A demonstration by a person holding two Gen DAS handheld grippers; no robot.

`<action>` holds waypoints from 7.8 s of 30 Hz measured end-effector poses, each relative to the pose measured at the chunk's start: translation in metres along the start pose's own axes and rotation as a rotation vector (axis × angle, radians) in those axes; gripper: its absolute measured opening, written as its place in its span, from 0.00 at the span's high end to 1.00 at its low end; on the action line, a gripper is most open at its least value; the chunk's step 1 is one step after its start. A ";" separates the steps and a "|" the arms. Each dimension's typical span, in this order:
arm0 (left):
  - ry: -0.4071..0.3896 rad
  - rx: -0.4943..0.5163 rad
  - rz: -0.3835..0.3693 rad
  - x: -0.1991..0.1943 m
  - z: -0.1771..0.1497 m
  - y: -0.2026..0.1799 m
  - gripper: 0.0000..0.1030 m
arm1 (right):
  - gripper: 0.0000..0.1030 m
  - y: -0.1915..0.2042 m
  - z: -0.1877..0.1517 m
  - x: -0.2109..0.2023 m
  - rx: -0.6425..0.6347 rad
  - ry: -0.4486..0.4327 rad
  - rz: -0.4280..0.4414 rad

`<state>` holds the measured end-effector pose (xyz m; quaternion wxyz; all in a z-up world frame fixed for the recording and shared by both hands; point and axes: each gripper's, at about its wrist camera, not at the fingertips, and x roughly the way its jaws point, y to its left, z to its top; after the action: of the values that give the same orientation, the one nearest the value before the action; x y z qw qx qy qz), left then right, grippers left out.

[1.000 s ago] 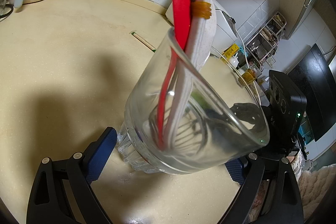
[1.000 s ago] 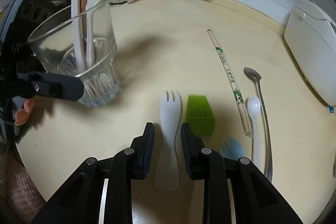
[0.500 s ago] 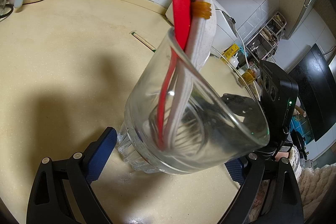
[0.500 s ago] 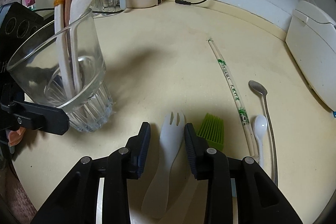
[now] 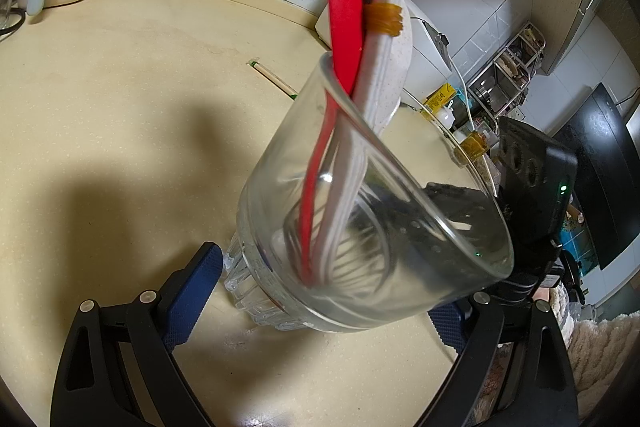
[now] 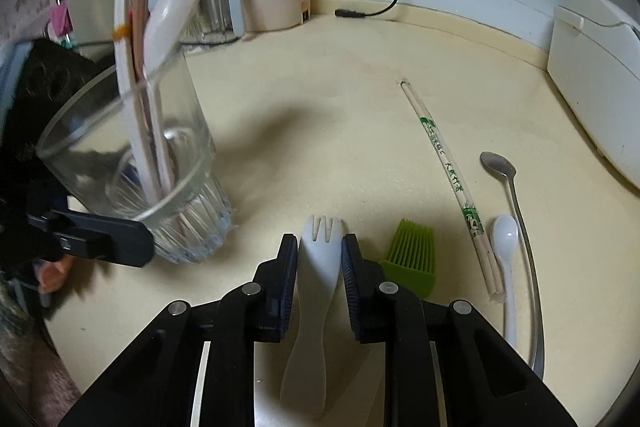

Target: Organize utensils

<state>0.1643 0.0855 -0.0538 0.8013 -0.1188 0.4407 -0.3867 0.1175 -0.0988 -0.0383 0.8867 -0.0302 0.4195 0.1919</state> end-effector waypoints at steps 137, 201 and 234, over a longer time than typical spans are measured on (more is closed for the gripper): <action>0.000 -0.001 -0.002 0.000 0.000 0.000 0.07 | 0.73 0.026 0.062 -0.092 0.083 -0.362 0.174; -0.003 -0.009 -0.013 -0.002 0.000 0.004 0.06 | 0.59 -0.029 -0.003 -0.001 0.140 0.025 -0.150; -0.003 -0.010 -0.014 -0.002 -0.001 0.005 0.06 | 0.58 -0.011 -0.003 0.004 0.009 0.045 -0.116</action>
<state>0.1658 0.0900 -0.0556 0.7987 -0.1264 0.4405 -0.3900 0.1219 -0.1082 -0.0444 0.8869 -0.0548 0.4377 0.1375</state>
